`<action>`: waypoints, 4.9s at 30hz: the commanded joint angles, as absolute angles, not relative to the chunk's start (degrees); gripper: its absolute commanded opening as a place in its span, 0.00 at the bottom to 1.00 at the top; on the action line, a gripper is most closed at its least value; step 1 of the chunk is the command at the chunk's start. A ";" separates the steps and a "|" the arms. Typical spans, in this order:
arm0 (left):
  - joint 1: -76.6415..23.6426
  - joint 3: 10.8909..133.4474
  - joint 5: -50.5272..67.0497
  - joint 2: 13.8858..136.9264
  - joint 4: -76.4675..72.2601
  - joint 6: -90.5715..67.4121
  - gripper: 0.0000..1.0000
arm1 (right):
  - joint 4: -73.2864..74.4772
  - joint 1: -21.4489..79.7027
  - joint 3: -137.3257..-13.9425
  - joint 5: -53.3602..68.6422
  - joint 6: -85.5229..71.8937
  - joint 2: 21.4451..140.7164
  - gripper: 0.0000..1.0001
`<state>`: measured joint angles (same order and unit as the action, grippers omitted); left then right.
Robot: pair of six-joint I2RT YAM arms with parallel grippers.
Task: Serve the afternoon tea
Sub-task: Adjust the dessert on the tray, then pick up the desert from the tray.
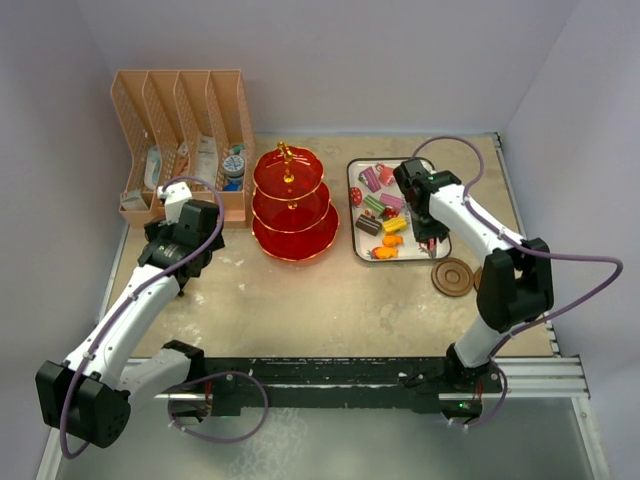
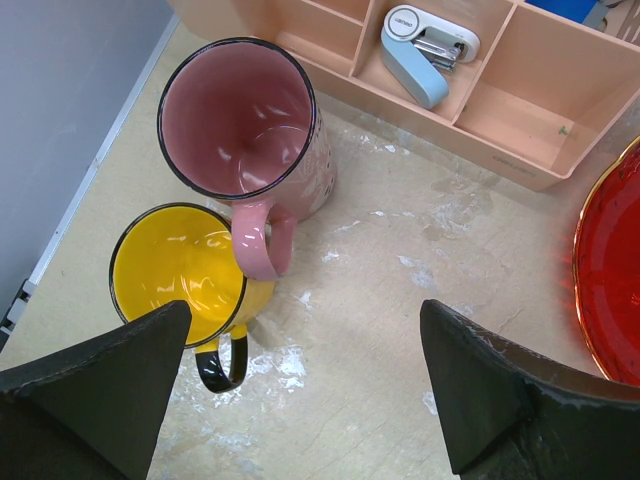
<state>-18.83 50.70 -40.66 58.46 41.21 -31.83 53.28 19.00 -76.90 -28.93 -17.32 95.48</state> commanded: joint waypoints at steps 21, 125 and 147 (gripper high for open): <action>-18.94 50.97 -40.61 58.62 39.64 -30.67 0.94 | 50.72 20.47 -82.42 -20.49 -19.41 91.97 0.34; -18.96 51.02 -40.19 60.69 39.64 -30.66 0.93 | 31.09 3.58 -64.95 4.18 -20.42 84.08 0.47; -18.98 51.12 -40.47 60.91 39.73 -30.76 0.93 | 26.06 1.14 -61.42 15.26 -20.73 86.54 0.48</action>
<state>-18.83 50.70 -39.42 60.97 41.21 -31.77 26.89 1.32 -61.36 14.26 -21.28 86.08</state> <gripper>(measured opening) 0.936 0.478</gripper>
